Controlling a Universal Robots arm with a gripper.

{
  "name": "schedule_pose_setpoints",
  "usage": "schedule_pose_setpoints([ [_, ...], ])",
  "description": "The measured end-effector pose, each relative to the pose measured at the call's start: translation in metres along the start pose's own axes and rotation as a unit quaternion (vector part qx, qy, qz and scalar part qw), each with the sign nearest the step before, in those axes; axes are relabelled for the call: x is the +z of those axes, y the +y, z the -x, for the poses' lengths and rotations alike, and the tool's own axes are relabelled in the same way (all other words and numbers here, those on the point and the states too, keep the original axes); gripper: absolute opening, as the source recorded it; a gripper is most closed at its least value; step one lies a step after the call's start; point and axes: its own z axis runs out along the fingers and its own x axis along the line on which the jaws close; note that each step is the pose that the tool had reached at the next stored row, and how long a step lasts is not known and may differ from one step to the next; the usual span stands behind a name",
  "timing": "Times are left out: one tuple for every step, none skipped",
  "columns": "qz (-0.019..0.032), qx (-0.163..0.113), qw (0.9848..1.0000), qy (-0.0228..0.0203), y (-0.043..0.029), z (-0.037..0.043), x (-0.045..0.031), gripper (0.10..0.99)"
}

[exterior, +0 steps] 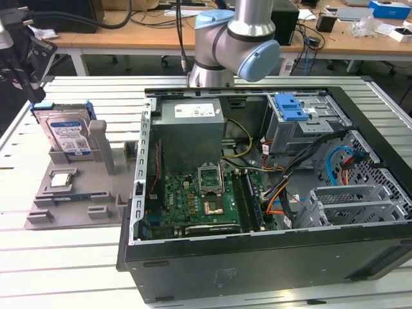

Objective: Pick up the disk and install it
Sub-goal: 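Reach for the disk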

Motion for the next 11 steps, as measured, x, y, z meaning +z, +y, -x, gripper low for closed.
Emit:
schedule_pose_setpoints([
  [-0.0003,0.0,1.0,-0.0001,0.0012,-0.0023,0.0007,0.106],
  [-0.0007,0.0,1.0,-0.0002,0.0026,-0.0046,0.0016,0.106],
  [-0.0011,0.0,1.0,-0.0002,0.0038,-0.006,0.0022,0.106],
  [-0.0017,0.0,1.0,-0.0002,0.0054,-0.007,0.003,0.106],
  [-0.0023,0.0,1.0,-0.0003,0.0074,-0.0078,0.0041,0.106],
  [-0.0034,0.0,1.0,-0.0003,0.0098,-0.0089,0.0054,0.106],
  [-0.0044,0.0,1.0,-0.0004,0.0117,-0.01,0.0064,0.106],
  [-0.0053,0.0,1.0,-0.0004,0.0134,-0.0111,0.0073,0.106],
  [-0.006,0.0,1.0,-0.0005,0.015,-0.0125,0.0083,0.106],
  [-0.0064,0.0,1.0,-0.0007,0.016,-0.0138,0.0092,0.106],
  [-0.007,0.0,1.0,-0.0006,0.017,-0.0154,0.0101,0.106],
])
